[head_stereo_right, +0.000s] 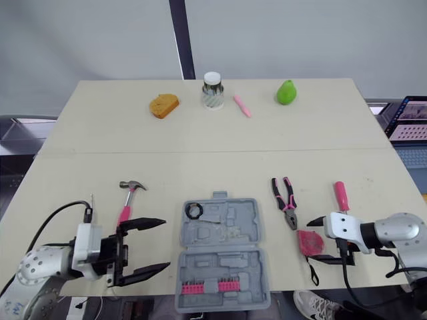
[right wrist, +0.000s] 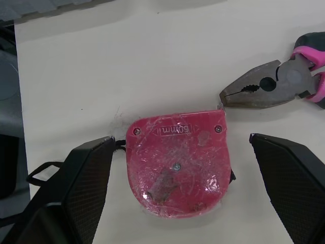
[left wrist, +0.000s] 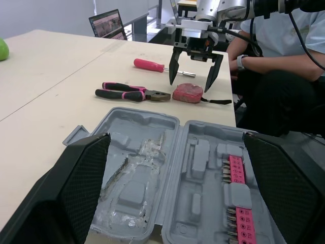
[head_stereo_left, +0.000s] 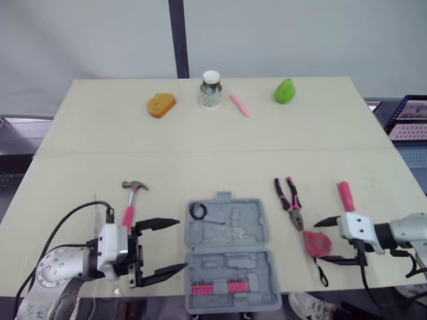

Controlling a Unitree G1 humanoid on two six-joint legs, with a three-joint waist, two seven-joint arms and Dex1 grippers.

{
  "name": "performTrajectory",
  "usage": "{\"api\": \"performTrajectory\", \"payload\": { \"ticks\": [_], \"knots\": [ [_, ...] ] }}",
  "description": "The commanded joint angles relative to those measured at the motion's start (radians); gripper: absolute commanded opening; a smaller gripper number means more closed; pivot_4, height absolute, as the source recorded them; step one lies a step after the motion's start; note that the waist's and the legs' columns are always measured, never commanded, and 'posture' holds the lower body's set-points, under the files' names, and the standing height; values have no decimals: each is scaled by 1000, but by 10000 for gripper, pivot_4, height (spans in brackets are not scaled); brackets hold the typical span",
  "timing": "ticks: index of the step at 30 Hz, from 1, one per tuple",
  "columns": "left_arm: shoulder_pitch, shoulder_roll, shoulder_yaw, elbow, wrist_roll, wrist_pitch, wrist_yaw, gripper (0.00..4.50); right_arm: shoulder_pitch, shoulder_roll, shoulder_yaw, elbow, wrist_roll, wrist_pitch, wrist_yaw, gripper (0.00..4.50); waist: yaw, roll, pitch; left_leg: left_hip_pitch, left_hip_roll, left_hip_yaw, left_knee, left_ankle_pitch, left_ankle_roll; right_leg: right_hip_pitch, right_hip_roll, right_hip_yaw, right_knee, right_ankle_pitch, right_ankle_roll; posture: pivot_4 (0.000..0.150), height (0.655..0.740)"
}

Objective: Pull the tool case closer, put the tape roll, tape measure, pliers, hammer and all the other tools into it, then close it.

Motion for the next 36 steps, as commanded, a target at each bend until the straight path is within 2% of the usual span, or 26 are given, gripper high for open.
{"api": "performTrajectory", "payload": {
  "ticks": [1,28,30,32,33,36],
  "knots": [
    [12,-2,15,-37,-19,-22,-6,45000,4,-7,0,-7,-4,5,-12,44806,0,0,0,0,0,0,0,0,0,0,0,0,0,0,0,1500,6950],
    [3,3,12,-58,-27,16,5,45000,-37,23,45,87,-58,-34,-36,44806,-1,0,0,0,0,0,0,0,0,0,0,0,0,0,0,1500,6950],
    [2,2,12,-55,-27,14,2,45000,-39,25,46,89,-58,-36,-34,39469,-2,0,0,0,0,0,0,0,0,0,0,0,0,0,0,1500,6950],
    [1,0,11,-52,-27,13,1,45000,-43,27,46,93,-58,-40,-35,31337,-3,0,0,0,0,0,0,0,0,0,0,0,0,0,0,1500,6950],
    [0,0,11,-51,-27,13,0,45000,-44,27,46,95,-58,-42,-35,29758,-4,0,0,0,0,0,0,0,0,0,0,0,0,0,0,1500,6950],
    [-3,-2,9,-48,-27,14,2,45000,-47,29,44,99,-59,-45,-36,29760,-5,0,0,0,0,0,0,0,0,0,0,0,0,0,0,1500,6950]
  ]
}}
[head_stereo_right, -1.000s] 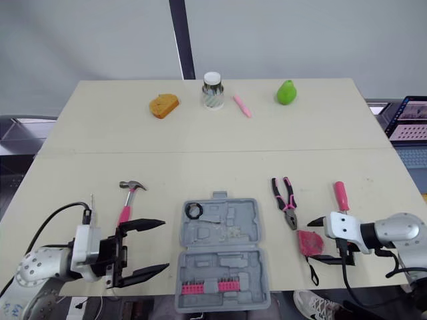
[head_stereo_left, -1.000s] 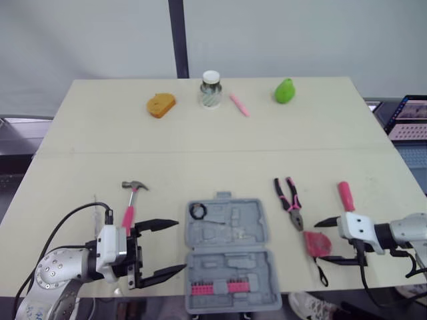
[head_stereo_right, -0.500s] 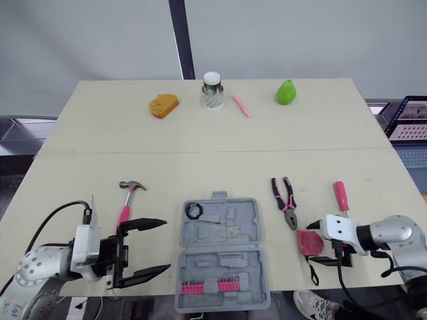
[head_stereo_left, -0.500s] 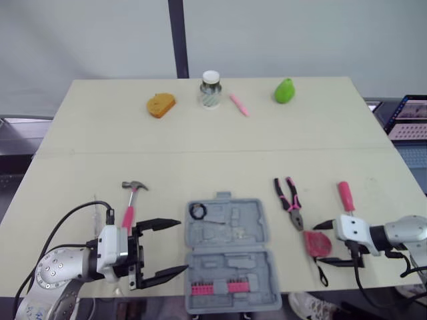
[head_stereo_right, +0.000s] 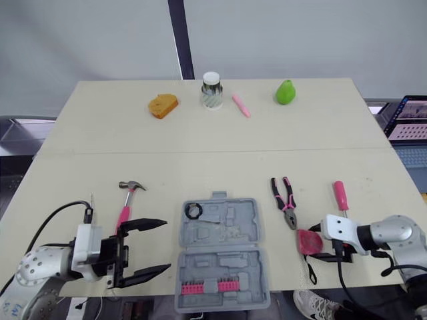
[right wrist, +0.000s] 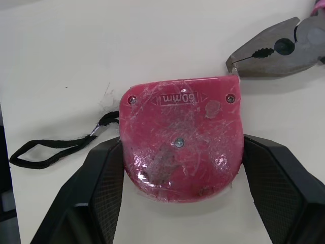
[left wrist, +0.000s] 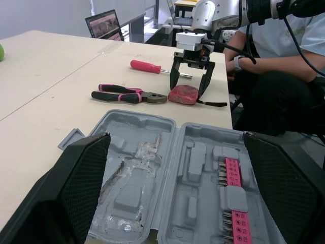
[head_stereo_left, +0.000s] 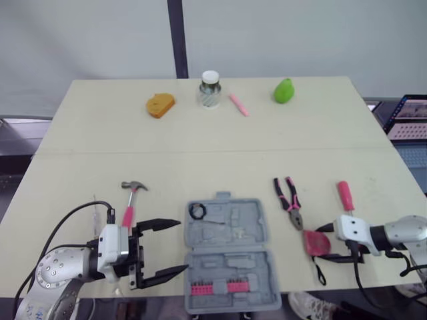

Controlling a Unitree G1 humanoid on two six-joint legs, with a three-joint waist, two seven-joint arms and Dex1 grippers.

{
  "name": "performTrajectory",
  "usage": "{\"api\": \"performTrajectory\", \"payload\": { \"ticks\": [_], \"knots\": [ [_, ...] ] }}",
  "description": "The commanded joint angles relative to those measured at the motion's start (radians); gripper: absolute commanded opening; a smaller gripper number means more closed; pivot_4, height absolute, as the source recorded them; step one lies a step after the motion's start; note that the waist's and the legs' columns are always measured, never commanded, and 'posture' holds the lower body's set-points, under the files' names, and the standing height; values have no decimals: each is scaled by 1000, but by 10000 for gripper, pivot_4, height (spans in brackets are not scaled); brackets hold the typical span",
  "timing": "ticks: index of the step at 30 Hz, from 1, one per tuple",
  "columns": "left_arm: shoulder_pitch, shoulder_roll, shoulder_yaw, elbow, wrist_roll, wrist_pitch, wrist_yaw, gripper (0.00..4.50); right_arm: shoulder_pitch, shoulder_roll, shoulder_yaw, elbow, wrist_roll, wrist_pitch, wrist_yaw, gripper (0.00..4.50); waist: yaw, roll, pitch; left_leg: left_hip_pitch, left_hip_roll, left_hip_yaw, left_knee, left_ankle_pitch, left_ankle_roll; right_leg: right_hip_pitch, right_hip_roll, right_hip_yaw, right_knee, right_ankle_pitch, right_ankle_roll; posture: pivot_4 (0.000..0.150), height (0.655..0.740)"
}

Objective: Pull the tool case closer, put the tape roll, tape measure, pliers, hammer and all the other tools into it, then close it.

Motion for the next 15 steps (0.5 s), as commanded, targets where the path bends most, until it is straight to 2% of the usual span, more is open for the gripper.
{"api": "performTrajectory", "payload": {
  "ticks": [1,5,8,15],
  "knots": [
    [-5,-3,8,-16,-24,-8,-1,45000,-7,-2,-3,7,6,-18,-6,29760,-2,0,0,0,0,0,0,0,0,0,0,0,0,0,0,1500,6950],
    [-12,-7,1,-10,-22,-6,1,45000,-7,-8,-13,-7,9,-4,-15,29760,-5,0,0,0,0,0,0,0,0,0,0,0,0,0,0,1500,6950],
    [-22,-16,-8,10,-12,-12,0,45000,3,-58,-50,-95,42,64,4,29760,-7,2,0,0,0,0,0,0,0,0,0,0,0,0,0,1500,6950],
    [-11,-47,-28,62,26,-73,-11,45000,-50,-215,-47,-437,57,439,17,29760,-9,5,1,0,1,0,0,0,0,-1,0,0,0,0,0,1500,6950]
  ]
}}
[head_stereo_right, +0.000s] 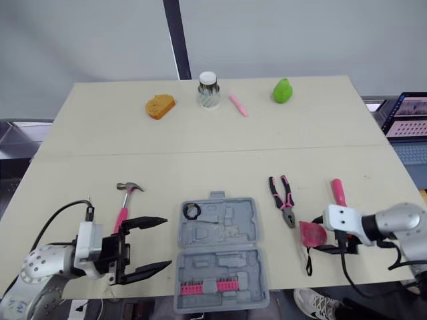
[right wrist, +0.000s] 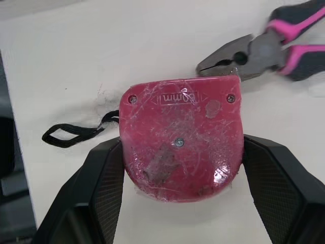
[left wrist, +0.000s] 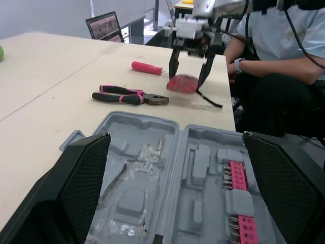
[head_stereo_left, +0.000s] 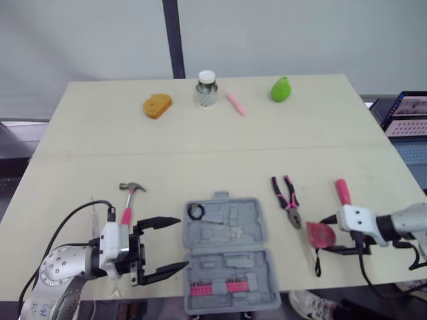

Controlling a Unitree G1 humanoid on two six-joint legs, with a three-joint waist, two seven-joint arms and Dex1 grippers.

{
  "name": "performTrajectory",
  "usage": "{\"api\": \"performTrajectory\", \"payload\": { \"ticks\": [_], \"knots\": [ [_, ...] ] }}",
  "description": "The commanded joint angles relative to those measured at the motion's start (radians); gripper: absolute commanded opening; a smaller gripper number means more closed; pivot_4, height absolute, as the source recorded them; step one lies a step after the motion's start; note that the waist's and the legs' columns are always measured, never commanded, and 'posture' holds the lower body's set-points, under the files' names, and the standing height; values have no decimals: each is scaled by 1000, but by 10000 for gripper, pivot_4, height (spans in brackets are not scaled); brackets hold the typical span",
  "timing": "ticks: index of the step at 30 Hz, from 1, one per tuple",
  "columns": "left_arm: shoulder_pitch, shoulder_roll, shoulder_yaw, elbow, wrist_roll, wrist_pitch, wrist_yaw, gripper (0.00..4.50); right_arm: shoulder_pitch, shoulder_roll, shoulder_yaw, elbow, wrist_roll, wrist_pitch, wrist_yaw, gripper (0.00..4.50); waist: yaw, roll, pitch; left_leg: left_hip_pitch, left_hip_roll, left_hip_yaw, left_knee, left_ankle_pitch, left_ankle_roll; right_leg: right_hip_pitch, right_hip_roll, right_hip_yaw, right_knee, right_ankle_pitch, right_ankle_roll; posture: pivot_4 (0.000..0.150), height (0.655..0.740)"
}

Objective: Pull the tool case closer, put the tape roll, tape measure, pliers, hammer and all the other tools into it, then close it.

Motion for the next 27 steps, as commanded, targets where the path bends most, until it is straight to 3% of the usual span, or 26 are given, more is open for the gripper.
{"api": "performTrajectory", "payload": {
  "ticks": [1,9,12,27],
  "knots": [
    [7,-16,-12,12,17,-48,-4,45000,-52,-55,-8,-168,24,181,16,29760,1,0,0,0,0,0,0,0,0,0,0,0,0,0,0,1500,6950],
    [-35,-40,-34,95,82,-120,13,45000,-255,-69,138,-380,-23,488,22,29760,2,0,0,-2,0,-3,0,0,-1,-1,-4,0,-2,0,0,1500,6950],
    [-36,-38,-31,117,92,-129,16,45000,-393,-39,276,-429,-111,626,30,29760,-2,1,1,-3,0,-2,0,-1,-1,-2,-4,0,-2,0,0,1500,6950],
    [-4,-56,-27,199,119,-232,28,45000,-693,158,596,-458,-213,954,18,29760,-5,1,1,-4,-1,-2,0,-1,-1,-4,-3,-1,0,0,-1,1500,6950]
  ]
}}
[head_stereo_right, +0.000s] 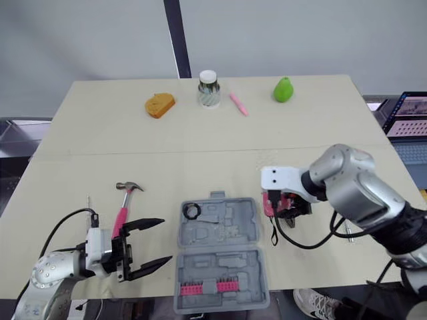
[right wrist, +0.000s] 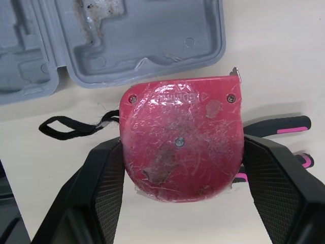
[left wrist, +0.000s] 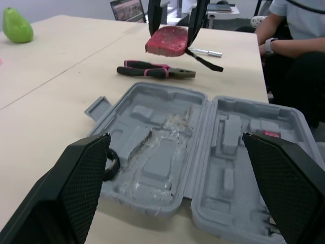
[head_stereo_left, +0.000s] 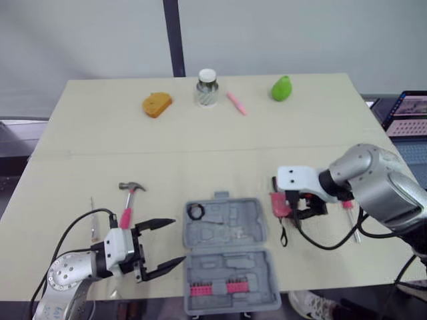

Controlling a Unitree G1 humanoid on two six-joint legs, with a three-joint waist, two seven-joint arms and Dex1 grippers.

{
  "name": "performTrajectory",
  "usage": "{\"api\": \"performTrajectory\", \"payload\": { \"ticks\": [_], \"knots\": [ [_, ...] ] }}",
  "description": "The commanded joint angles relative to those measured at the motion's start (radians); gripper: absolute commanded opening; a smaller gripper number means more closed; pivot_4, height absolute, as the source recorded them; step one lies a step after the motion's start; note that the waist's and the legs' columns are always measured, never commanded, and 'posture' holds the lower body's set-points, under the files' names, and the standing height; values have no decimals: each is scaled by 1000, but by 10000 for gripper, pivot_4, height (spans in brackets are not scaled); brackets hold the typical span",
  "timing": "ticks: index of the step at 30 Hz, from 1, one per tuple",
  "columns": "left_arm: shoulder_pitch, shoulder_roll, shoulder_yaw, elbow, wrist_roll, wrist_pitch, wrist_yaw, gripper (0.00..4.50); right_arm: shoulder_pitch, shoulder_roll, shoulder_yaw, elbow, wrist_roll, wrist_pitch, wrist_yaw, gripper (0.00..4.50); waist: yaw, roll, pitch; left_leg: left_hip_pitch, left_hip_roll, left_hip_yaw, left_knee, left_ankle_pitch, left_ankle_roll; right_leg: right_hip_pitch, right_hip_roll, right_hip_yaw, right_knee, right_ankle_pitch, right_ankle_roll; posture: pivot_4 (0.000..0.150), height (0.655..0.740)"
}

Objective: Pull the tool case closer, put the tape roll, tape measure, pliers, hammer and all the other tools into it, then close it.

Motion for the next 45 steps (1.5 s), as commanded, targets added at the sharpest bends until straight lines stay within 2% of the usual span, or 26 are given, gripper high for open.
{"api": "performTrajectory", "payload": {
  "ticks": [1,5,17,29,45],
  "knots": [
    [2,-9,2,14,3,-42,0,45000,-52,62,48,-23,-15,69,-15,29760,-2,0,0,0,0,0,0,0,0,0,0,0,1,0,0,1500,6950],
    [12,-4,5,36,10,-57,-1,45000,-66,128,102,-9,-30,118,-58,29760,-8,0,0,0,0,0,0,0,-1,-2,1,0,6,0,0,1500,6950],
    [-2,18,31,82,2,-63,1,45000,-123,211,219,17,-63,120,-104,29760,-22,0,0,-1,-1,0,0,0,0,-4,2,0,9,0,0,1500,6950],
    [-15,29,23,-13,-2,23,56,45000,-165,313,283,151,-106,51,-141,29760,-23,0,0,-3,-1,3,0,1,0,-8,2,0,12,0,0,1500,6950],
    [17,27,16,-132,1,109,122,45000,-163,348,286,200,-141,-3,-123,29760,-23,0,0,-8,-1,4,0,2,0,-13,2,1,13,0,0,1500,6950]
  ]
}}
